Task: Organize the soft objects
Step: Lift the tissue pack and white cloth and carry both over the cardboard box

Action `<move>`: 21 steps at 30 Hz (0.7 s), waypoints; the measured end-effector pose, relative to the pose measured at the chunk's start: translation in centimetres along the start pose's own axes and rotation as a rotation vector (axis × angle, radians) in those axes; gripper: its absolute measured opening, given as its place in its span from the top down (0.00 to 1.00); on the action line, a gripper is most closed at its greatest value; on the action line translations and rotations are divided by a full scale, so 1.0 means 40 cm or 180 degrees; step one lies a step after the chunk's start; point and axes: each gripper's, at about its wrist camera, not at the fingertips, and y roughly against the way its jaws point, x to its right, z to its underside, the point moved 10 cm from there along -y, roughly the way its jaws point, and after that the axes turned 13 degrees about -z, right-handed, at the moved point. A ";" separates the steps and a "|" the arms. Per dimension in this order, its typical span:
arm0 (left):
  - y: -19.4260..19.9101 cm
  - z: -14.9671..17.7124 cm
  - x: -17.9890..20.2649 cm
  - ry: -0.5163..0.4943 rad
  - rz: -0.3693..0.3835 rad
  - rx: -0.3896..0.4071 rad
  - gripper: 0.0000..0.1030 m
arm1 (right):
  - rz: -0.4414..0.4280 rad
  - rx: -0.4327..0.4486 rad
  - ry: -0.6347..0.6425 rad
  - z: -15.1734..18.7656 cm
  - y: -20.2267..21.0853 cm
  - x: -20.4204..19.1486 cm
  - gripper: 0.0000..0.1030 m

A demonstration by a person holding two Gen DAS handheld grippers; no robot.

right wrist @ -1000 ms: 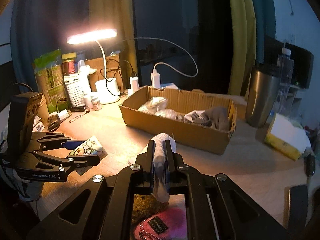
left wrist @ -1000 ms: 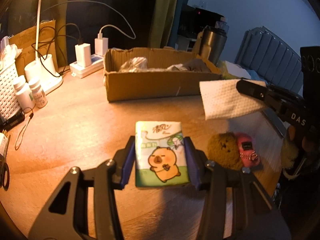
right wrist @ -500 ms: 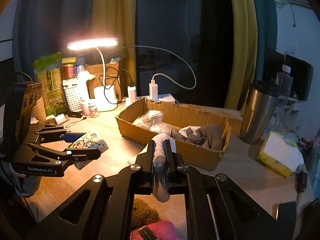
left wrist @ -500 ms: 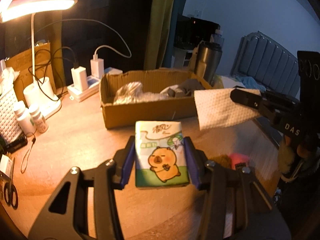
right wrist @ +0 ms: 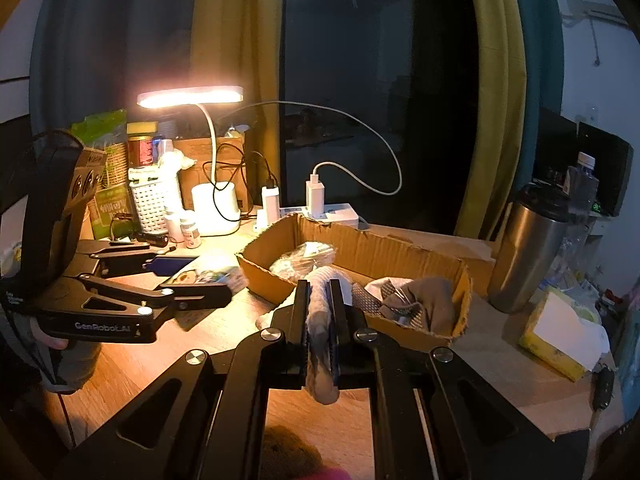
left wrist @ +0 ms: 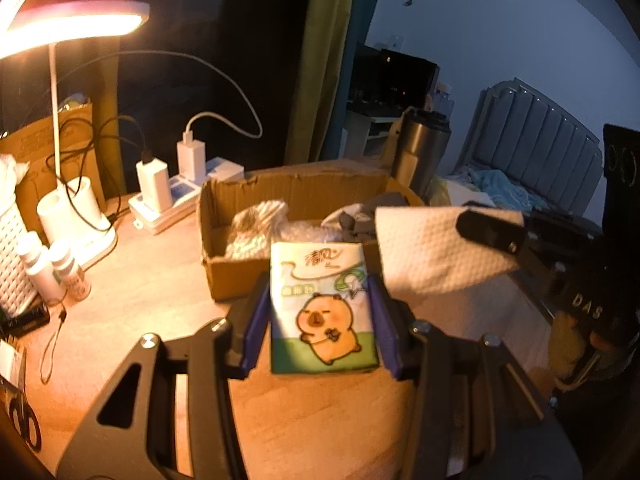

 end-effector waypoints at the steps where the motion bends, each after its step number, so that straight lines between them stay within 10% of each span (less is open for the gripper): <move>1: -0.001 -0.008 -0.002 0.0001 0.0000 0.0022 0.53 | -0.0011 0.0001 0.0003 -0.005 -0.005 -0.003 0.92; 21: -0.040 -0.112 -0.077 0.0165 -0.0112 0.0123 0.53 | -0.0150 -0.0011 0.0295 -0.125 -0.107 -0.029 0.92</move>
